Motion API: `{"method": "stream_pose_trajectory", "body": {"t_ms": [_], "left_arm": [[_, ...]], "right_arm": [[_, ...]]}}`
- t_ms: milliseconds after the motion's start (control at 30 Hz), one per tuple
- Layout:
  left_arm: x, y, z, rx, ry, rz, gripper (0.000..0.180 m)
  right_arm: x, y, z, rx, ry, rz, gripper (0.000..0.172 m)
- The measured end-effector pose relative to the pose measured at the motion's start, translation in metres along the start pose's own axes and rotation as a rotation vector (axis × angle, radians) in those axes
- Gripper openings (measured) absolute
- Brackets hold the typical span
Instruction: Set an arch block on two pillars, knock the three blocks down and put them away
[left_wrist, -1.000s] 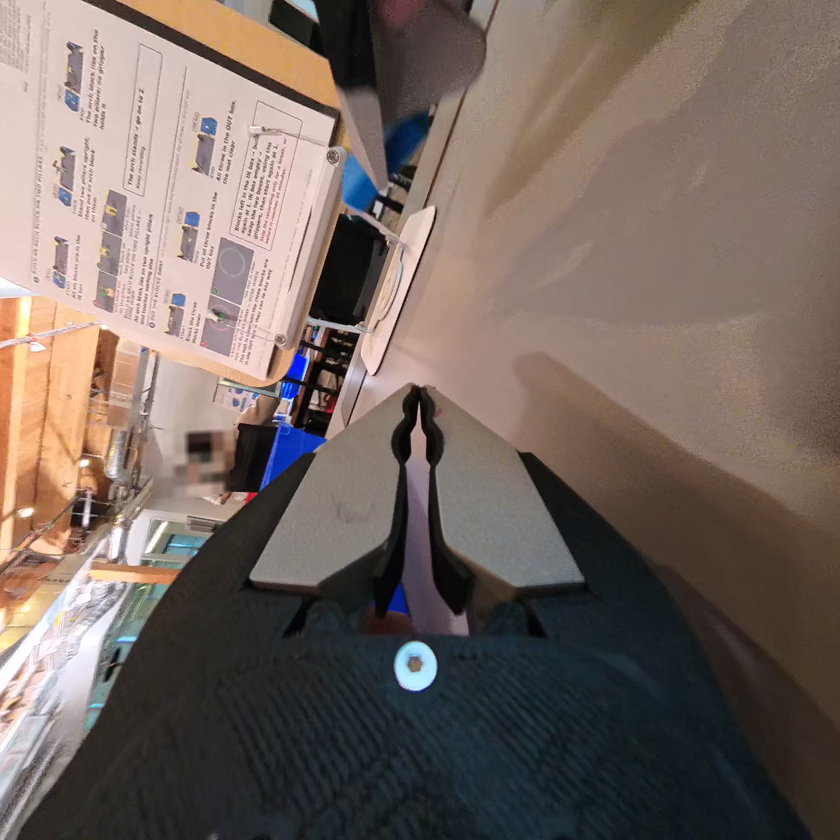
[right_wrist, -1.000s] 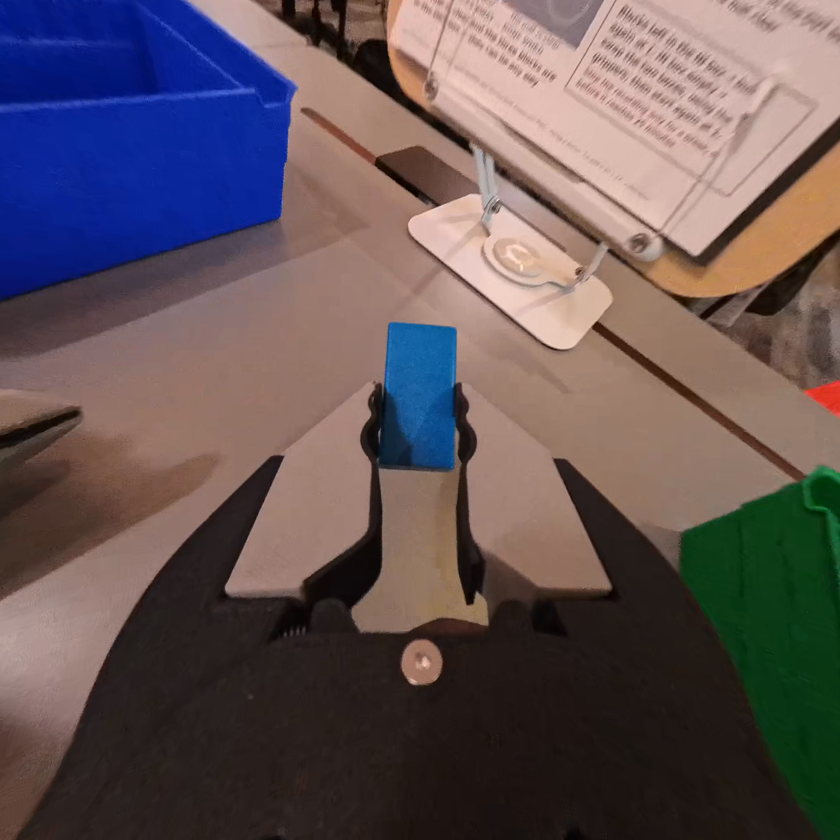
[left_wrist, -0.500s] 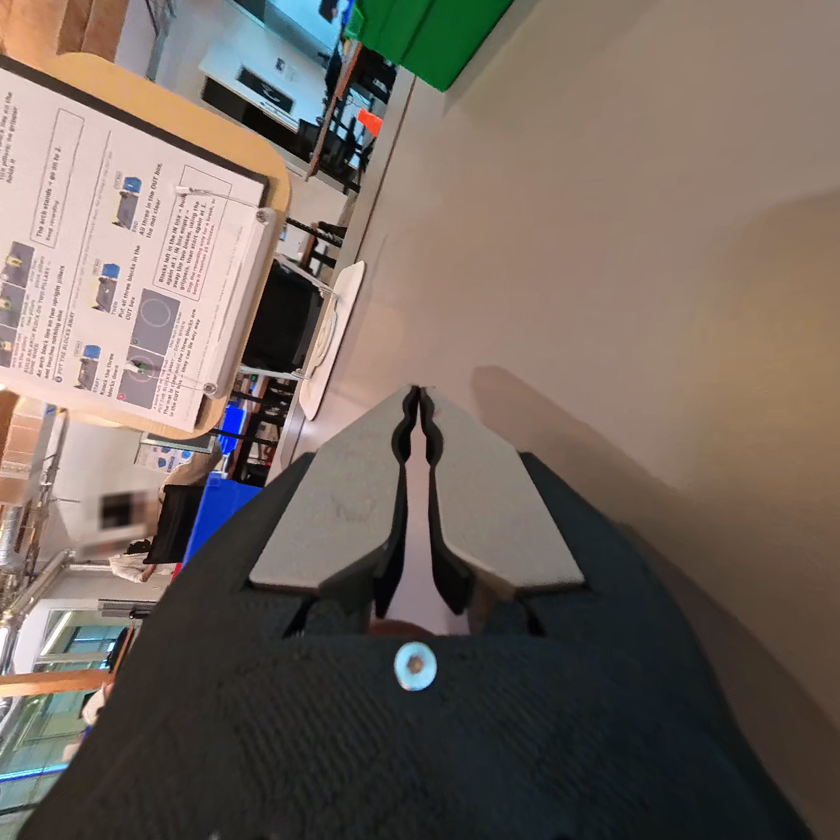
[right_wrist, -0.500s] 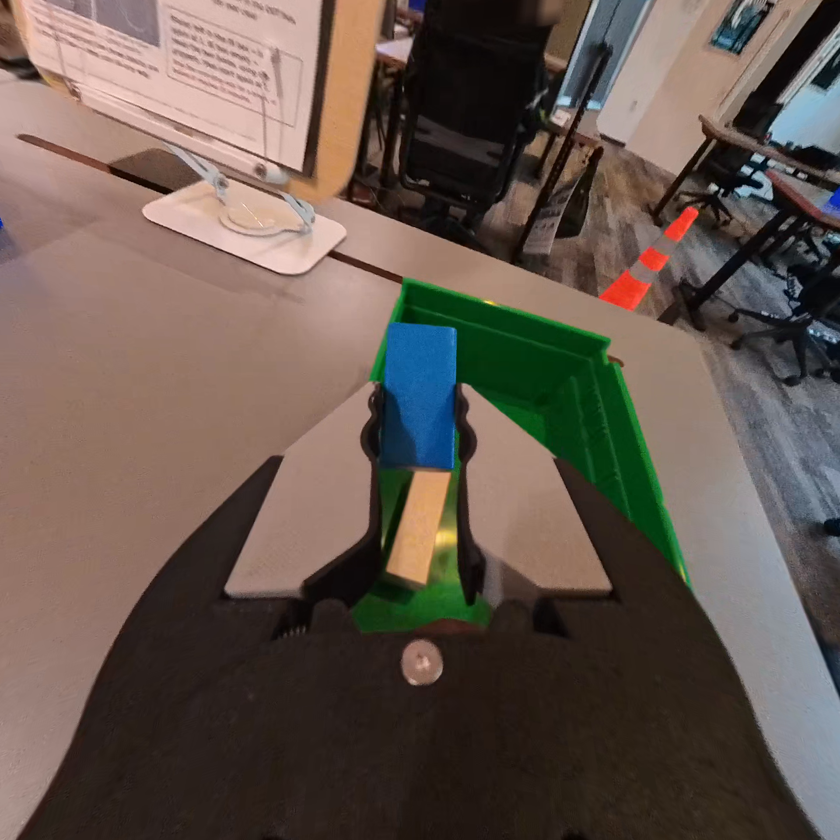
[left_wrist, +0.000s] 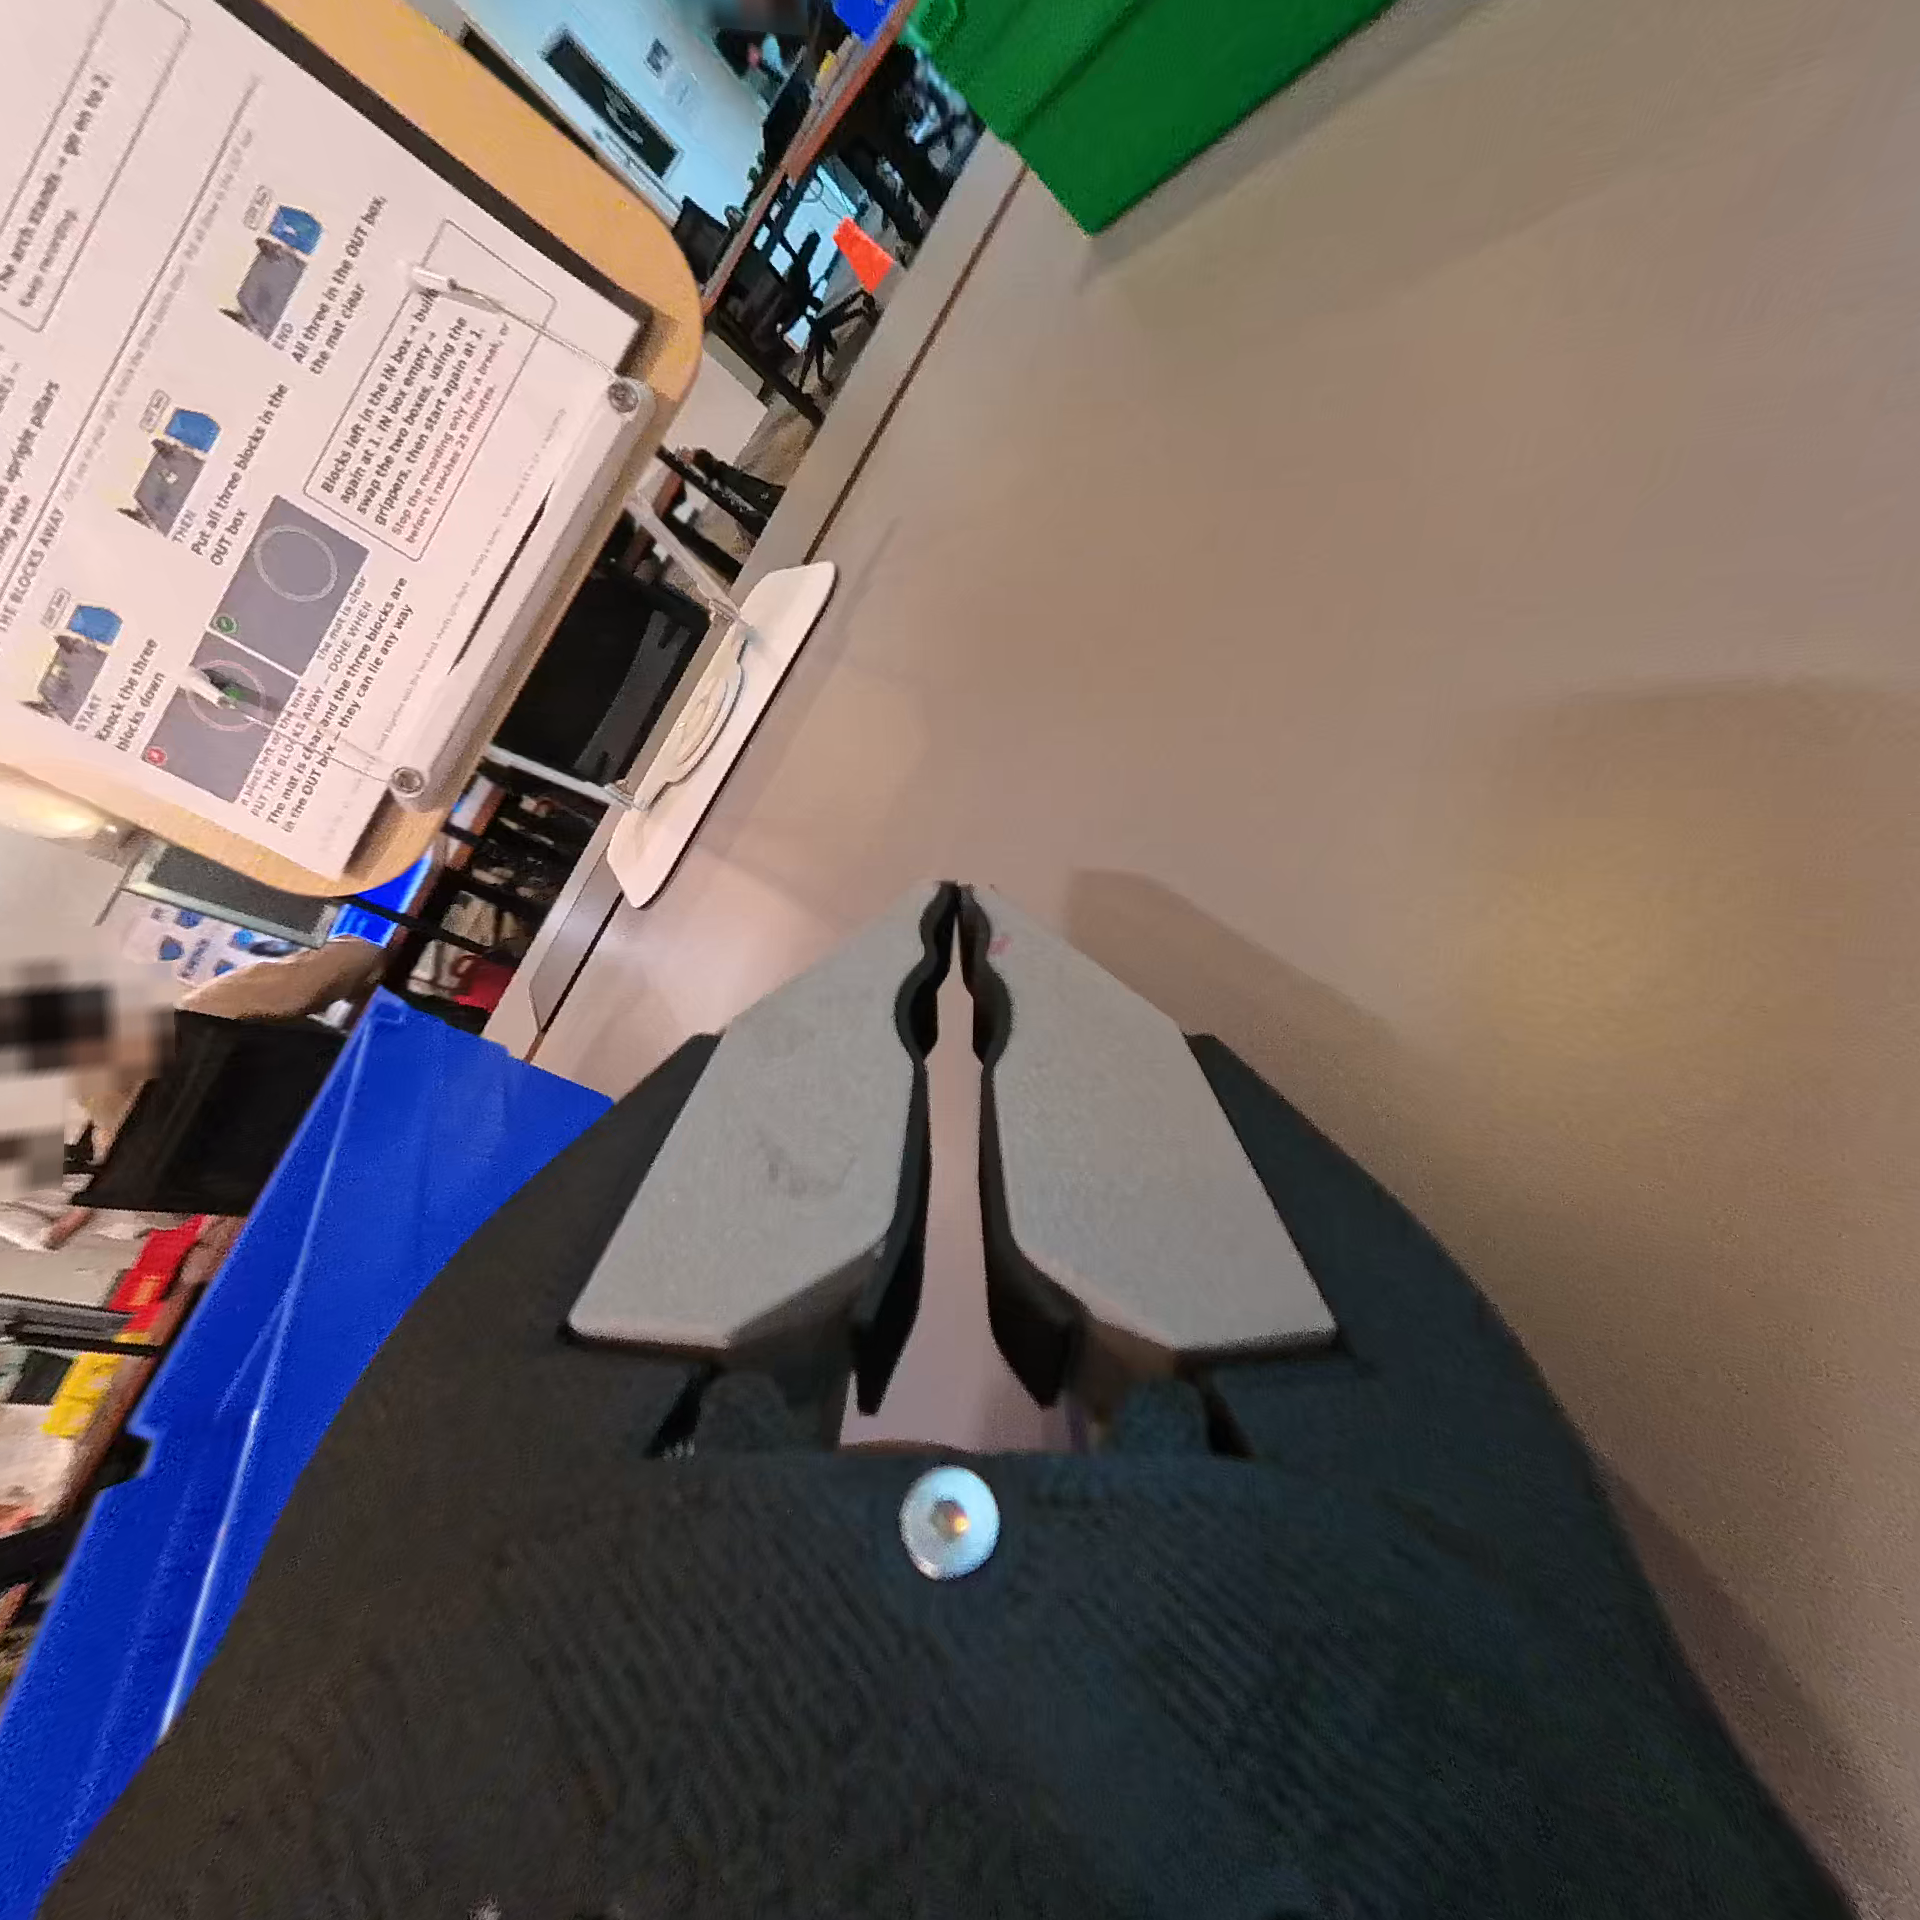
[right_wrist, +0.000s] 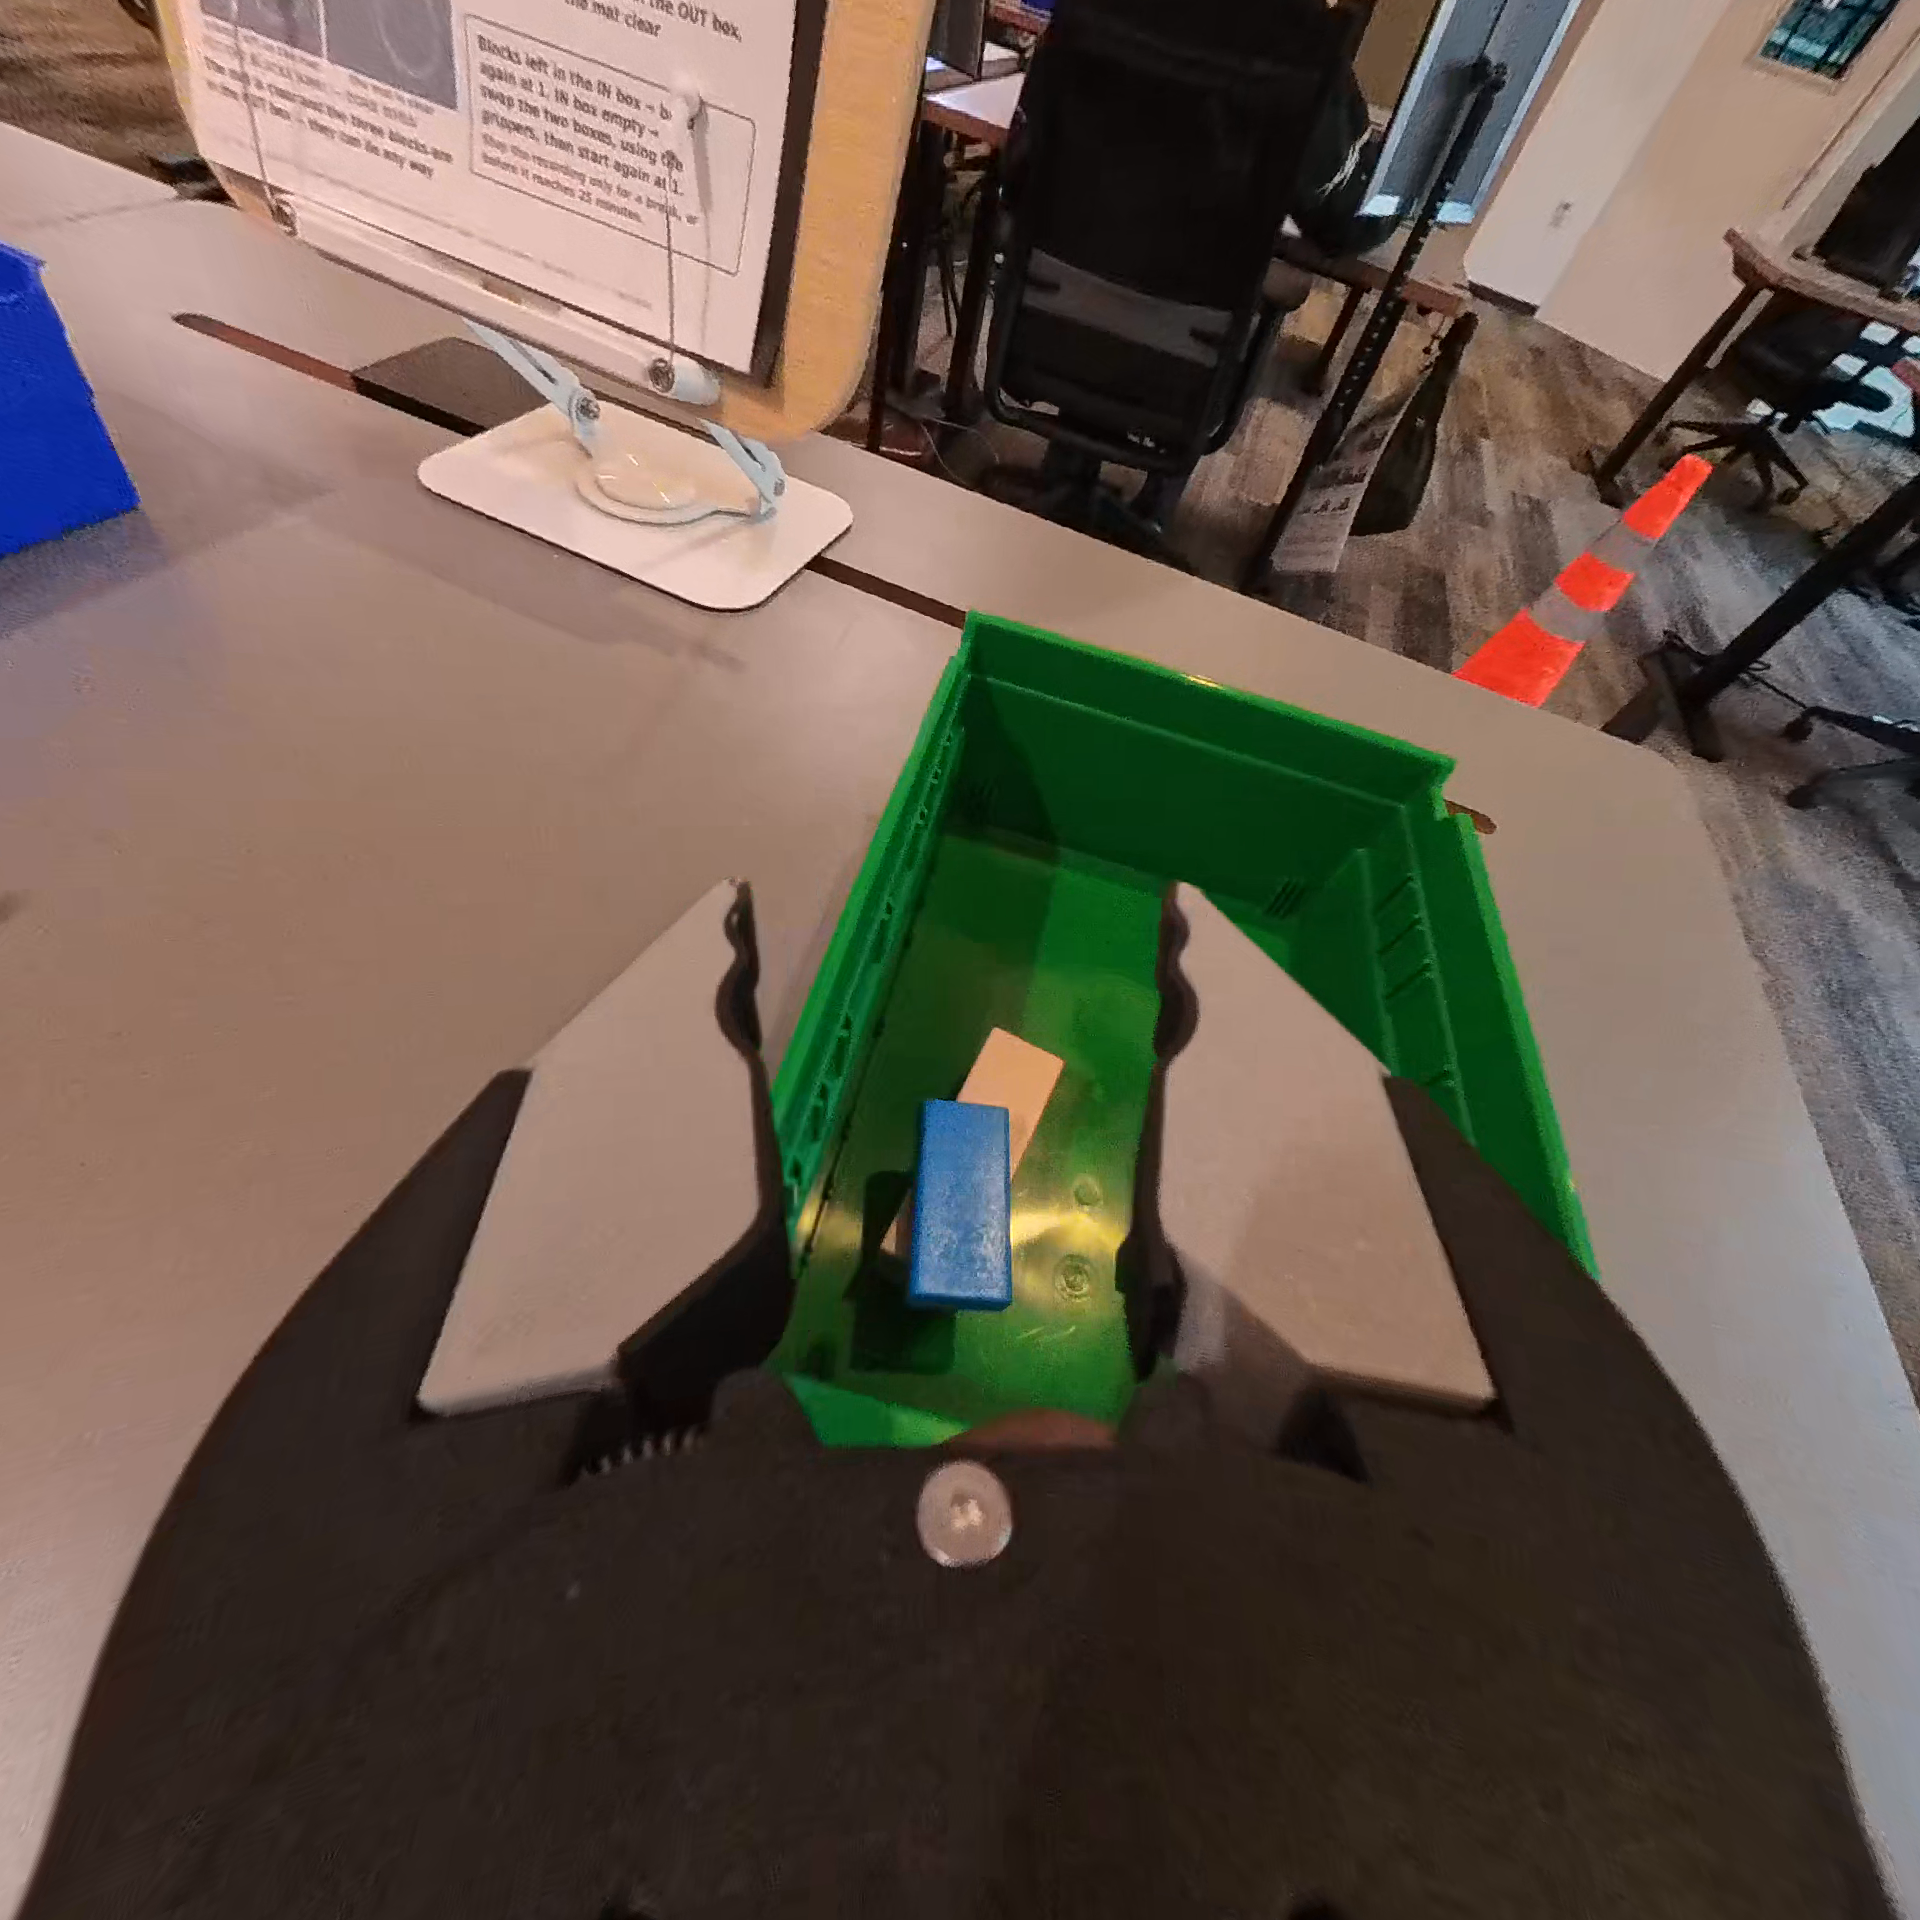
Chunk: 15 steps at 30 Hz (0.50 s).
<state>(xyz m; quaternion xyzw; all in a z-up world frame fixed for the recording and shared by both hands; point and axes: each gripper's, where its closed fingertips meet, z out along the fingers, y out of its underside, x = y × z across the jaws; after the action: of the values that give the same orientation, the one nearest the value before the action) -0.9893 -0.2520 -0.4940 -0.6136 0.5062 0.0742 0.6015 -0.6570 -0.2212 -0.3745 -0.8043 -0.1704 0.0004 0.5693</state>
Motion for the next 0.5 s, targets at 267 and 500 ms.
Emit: {"method": "stream_pose_trajectory", "body": {"t_ms": [267,500], "left_arm": [[-0.051,-0.042,-0.045,0.102,0.016,-0.425,0.061],[-0.094,-0.017,-0.096,0.050,-0.108,-0.622,0.083]], "right_arm": [[-0.018,0.002,-0.001,0.013,-0.091,0.074,0.078],[-0.038,0.022,-0.015,-0.045,-0.108,0.071,0.087]]}}
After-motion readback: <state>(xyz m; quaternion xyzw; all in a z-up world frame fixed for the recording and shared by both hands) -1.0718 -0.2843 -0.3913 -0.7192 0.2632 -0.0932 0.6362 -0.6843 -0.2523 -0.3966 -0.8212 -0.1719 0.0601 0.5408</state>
